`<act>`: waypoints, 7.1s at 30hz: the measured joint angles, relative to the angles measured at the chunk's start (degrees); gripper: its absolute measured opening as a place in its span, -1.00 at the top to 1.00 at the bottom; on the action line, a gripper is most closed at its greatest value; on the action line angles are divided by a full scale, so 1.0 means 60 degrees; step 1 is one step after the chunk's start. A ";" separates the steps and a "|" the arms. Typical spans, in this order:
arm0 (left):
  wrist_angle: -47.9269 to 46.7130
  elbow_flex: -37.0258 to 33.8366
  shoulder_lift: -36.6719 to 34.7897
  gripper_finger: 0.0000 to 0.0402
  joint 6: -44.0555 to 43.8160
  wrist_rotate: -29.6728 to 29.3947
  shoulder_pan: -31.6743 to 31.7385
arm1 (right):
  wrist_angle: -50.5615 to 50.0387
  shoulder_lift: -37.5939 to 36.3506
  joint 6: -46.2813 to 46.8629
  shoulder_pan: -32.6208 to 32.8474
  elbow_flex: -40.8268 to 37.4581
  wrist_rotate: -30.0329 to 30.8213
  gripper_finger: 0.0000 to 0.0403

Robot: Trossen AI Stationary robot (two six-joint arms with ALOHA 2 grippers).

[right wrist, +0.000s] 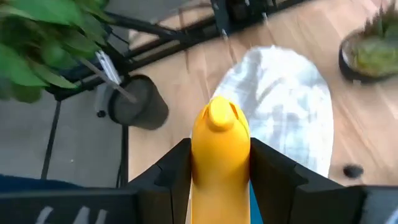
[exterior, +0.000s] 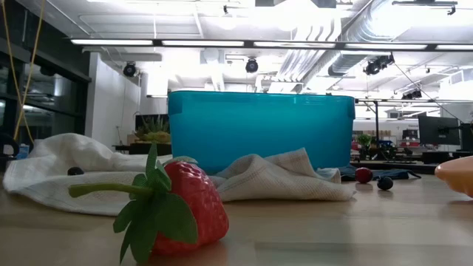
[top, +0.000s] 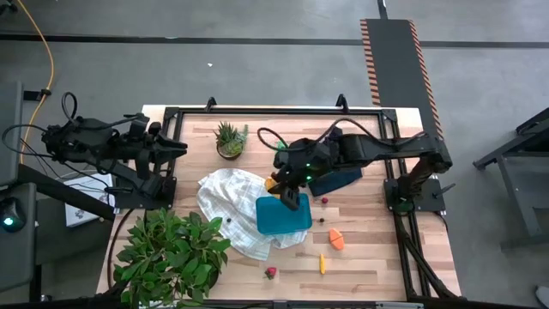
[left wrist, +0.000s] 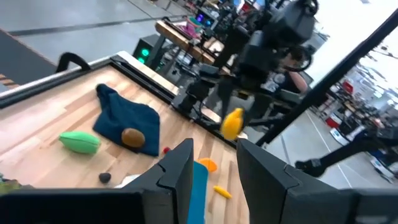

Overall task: Pick and placing Produce into tupperware
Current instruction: Put the yellow banana into the blue bin, then put the brown kiwi into the blue bin

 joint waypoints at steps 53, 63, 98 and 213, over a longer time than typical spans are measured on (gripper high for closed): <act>-0.1003 0.0000 -0.0004 0.45 0.0022 0.0612 0.0001 | -0.1792 0.3931 0.1247 0.0579 0.0006 0.0681 0.37; -0.1004 0.0000 -0.0004 0.45 0.0025 0.0866 0.0000 | -0.1774 0.4023 0.1535 0.0579 0.0007 0.0665 0.37; -0.1216 0.0000 -0.0008 0.45 0.0098 0.0889 0.0004 | -0.2105 0.1997 0.2792 -0.0737 0.0033 0.1847 0.08; -0.1924 -0.0004 -0.0006 0.45 -0.0226 0.1252 0.0000 | -0.0469 0.1772 0.3028 -0.4127 -0.5127 -0.0361 -0.14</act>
